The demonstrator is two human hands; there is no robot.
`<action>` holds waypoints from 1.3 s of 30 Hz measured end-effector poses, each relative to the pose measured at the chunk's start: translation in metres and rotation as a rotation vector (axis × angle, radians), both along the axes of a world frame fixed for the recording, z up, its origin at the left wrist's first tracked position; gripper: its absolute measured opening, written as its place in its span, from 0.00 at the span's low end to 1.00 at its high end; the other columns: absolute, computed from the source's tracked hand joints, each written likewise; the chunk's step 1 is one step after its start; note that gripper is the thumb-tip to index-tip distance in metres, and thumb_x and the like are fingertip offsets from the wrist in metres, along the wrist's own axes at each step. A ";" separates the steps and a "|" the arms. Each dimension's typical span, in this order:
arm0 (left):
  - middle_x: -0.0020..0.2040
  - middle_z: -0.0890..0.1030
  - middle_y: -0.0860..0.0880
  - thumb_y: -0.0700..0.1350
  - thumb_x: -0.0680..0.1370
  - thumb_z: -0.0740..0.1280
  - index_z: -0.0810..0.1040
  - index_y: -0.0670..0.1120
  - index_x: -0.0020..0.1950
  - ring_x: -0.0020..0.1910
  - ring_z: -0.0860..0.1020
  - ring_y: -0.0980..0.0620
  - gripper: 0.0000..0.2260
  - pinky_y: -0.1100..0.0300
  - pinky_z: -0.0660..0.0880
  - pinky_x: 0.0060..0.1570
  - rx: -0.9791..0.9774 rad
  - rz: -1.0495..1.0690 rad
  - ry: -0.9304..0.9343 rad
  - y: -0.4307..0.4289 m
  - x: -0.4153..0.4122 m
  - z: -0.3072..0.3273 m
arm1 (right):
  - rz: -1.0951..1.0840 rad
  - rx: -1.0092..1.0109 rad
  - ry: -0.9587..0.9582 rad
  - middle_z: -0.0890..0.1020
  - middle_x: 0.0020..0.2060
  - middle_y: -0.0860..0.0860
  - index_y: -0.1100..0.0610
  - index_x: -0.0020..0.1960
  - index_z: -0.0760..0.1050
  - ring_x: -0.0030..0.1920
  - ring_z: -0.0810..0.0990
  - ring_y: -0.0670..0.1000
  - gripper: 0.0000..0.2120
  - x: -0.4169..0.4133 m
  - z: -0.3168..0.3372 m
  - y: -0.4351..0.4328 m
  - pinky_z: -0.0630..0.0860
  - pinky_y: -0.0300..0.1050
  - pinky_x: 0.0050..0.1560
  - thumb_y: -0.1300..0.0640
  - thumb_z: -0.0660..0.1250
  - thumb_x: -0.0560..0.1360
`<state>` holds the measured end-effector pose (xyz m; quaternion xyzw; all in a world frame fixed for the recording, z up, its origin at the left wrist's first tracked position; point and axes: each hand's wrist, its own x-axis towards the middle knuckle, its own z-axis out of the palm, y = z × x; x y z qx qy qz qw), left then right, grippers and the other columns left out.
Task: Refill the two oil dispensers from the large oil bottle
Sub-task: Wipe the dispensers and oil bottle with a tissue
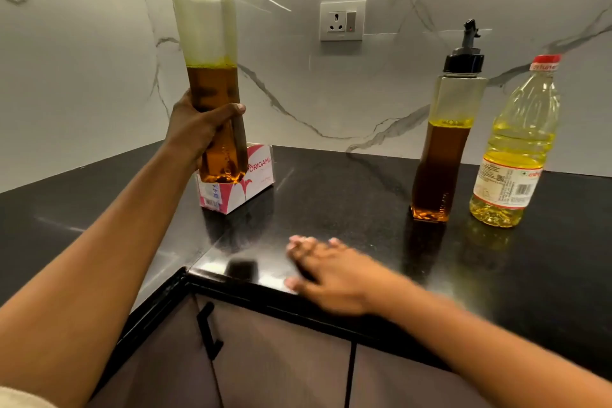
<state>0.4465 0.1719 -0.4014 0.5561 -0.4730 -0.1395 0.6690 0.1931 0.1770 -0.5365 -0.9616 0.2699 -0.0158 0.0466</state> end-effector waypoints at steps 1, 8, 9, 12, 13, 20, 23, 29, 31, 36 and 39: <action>0.57 0.79 0.51 0.51 0.71 0.75 0.70 0.52 0.67 0.54 0.79 0.51 0.27 0.56 0.78 0.50 0.001 -0.007 0.009 0.000 -0.003 -0.002 | -0.133 -0.009 0.072 0.46 0.76 0.50 0.54 0.77 0.43 0.76 0.46 0.48 0.36 -0.008 0.009 -0.016 0.40 0.48 0.73 0.33 0.43 0.77; 0.50 0.82 0.53 0.47 0.69 0.77 0.74 0.53 0.60 0.47 0.81 0.56 0.22 0.63 0.77 0.41 0.005 -0.048 0.078 -0.006 -0.041 -0.020 | 0.004 -0.023 -0.045 0.46 0.76 0.51 0.55 0.77 0.44 0.76 0.44 0.50 0.45 0.021 -0.008 0.030 0.38 0.48 0.71 0.26 0.38 0.71; 0.50 0.82 0.52 0.46 0.69 0.77 0.74 0.52 0.59 0.47 0.81 0.55 0.21 0.63 0.77 0.41 0.006 -0.061 0.092 -0.009 -0.046 -0.024 | 0.023 -0.045 -0.068 0.45 0.76 0.50 0.54 0.77 0.44 0.76 0.43 0.49 0.47 0.006 -0.014 0.041 0.36 0.47 0.69 0.24 0.34 0.68; 0.51 0.82 0.52 0.46 0.69 0.77 0.74 0.55 0.57 0.48 0.81 0.55 0.20 0.59 0.77 0.45 0.024 -0.091 0.105 -0.018 -0.059 -0.035 | -0.186 -0.077 -0.072 0.47 0.76 0.51 0.55 0.77 0.44 0.76 0.46 0.48 0.52 -0.053 -0.014 0.025 0.37 0.46 0.70 0.23 0.30 0.63; 0.50 0.81 0.53 0.47 0.69 0.77 0.74 0.56 0.56 0.47 0.80 0.56 0.20 0.60 0.76 0.44 0.027 -0.098 0.111 -0.021 -0.063 -0.038 | -0.310 -0.067 -0.017 0.46 0.77 0.52 0.56 0.77 0.44 0.76 0.46 0.49 0.50 -0.070 -0.007 0.012 0.39 0.47 0.71 0.24 0.32 0.66; 0.49 0.82 0.53 0.47 0.67 0.78 0.74 0.53 0.58 0.45 0.81 0.57 0.22 0.61 0.76 0.42 0.051 -0.143 0.161 -0.039 -0.100 -0.054 | -0.276 -0.037 0.045 0.45 0.76 0.55 0.58 0.77 0.44 0.76 0.44 0.52 0.44 -0.046 0.001 0.009 0.39 0.49 0.73 0.28 0.40 0.73; 0.50 0.81 0.52 0.47 0.68 0.78 0.73 0.53 0.60 0.49 0.80 0.55 0.24 0.57 0.76 0.47 0.072 -0.172 0.162 -0.051 -0.114 -0.060 | -0.129 -0.060 -0.039 0.45 0.76 0.50 0.53 0.77 0.43 0.75 0.43 0.47 0.51 -0.080 -0.014 0.042 0.34 0.45 0.68 0.22 0.31 0.64; 0.52 0.81 0.52 0.48 0.66 0.78 0.73 0.53 0.60 0.51 0.79 0.53 0.25 0.53 0.76 0.52 0.117 -0.207 0.178 -0.069 -0.142 -0.078 | -0.548 0.046 0.171 0.45 0.76 0.53 0.58 0.77 0.43 0.76 0.45 0.51 0.44 -0.131 0.026 -0.022 0.41 0.51 0.74 0.28 0.39 0.72; 0.54 0.82 0.50 0.47 0.65 0.79 0.74 0.50 0.61 0.52 0.81 0.50 0.27 0.51 0.77 0.54 0.128 -0.211 0.176 -0.074 -0.151 -0.083 | -0.487 0.088 0.144 0.44 0.76 0.55 0.59 0.77 0.43 0.76 0.44 0.52 0.41 -0.107 0.029 -0.024 0.42 0.51 0.75 0.31 0.42 0.75; 0.51 0.81 0.55 0.49 0.64 0.80 0.74 0.53 0.61 0.48 0.81 0.56 0.28 0.59 0.77 0.45 0.118 -0.223 0.130 -0.092 -0.172 -0.088 | -0.098 0.043 -0.009 0.43 0.76 0.49 0.54 0.77 0.42 0.76 0.42 0.47 0.39 -0.103 -0.001 0.043 0.39 0.47 0.72 0.30 0.41 0.75; 0.50 0.80 0.58 0.49 0.65 0.80 0.72 0.54 0.61 0.47 0.79 0.59 0.28 0.63 0.74 0.42 0.107 -0.230 0.129 -0.106 -0.183 -0.090 | -0.184 0.059 0.004 0.42 0.76 0.45 0.51 0.77 0.42 0.75 0.41 0.42 0.39 -0.155 -0.002 0.044 0.39 0.47 0.73 0.30 0.39 0.74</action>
